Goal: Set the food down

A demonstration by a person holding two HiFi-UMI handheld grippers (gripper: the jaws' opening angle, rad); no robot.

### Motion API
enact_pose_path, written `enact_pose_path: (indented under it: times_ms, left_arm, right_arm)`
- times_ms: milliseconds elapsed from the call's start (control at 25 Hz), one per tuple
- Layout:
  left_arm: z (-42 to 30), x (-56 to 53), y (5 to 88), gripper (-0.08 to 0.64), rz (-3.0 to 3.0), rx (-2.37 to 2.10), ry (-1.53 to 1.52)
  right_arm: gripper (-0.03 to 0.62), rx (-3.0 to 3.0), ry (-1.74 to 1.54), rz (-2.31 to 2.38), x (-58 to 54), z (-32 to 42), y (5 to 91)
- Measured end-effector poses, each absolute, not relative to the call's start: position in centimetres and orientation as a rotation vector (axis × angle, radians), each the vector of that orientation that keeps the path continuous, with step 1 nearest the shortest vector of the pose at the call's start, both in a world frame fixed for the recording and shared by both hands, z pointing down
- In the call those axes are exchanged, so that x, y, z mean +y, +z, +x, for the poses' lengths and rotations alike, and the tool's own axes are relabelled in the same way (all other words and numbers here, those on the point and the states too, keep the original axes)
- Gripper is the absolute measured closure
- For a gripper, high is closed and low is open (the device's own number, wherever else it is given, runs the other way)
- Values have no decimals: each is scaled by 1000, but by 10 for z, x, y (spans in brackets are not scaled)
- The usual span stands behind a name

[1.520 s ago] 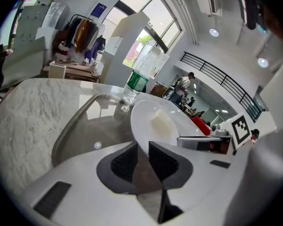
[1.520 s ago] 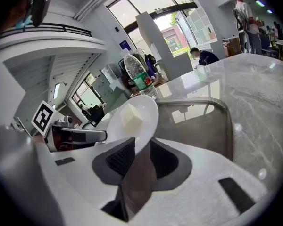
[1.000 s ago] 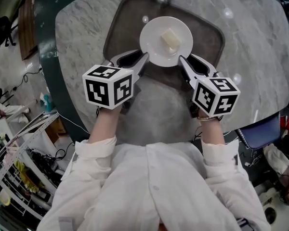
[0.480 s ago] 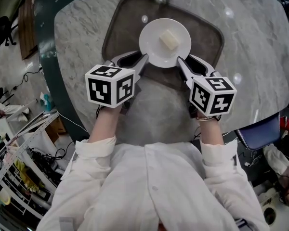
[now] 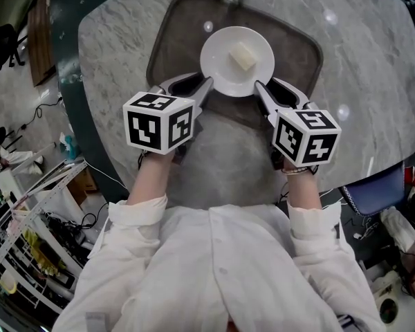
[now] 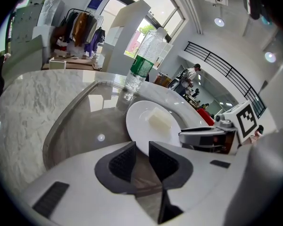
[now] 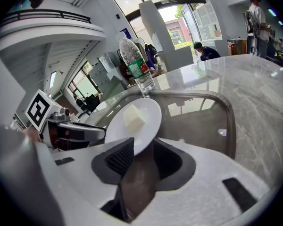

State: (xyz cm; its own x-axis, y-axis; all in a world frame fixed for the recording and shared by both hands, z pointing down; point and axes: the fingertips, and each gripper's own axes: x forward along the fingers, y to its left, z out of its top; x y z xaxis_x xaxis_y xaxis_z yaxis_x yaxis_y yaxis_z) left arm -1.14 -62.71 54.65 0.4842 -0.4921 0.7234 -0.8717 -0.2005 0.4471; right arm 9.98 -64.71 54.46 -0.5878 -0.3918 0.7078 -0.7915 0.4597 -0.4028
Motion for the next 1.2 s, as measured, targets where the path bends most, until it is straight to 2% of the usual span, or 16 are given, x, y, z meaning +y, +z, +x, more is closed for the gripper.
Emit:
enact_pose_path:
  times_ms: [600,1080,1160,1200]
  left_arm:
    - [-21,-622,537,483,1890,-1141,516]
    - [-15,-608,497,483,2008,-1132,477]
    - [-12,-598,488,485,2046,-1114,469]
    - [-11,-592,483,485,2067,-1102,463]
  right_arm:
    - [471,-2152,983,1025,-635,100,539]
    - [471,-2256,900,1193,-612,118,486]
    - [484,-2312,846,1215,-603,117,471]
    - [523,-2334,820,1231,-597,116,463]
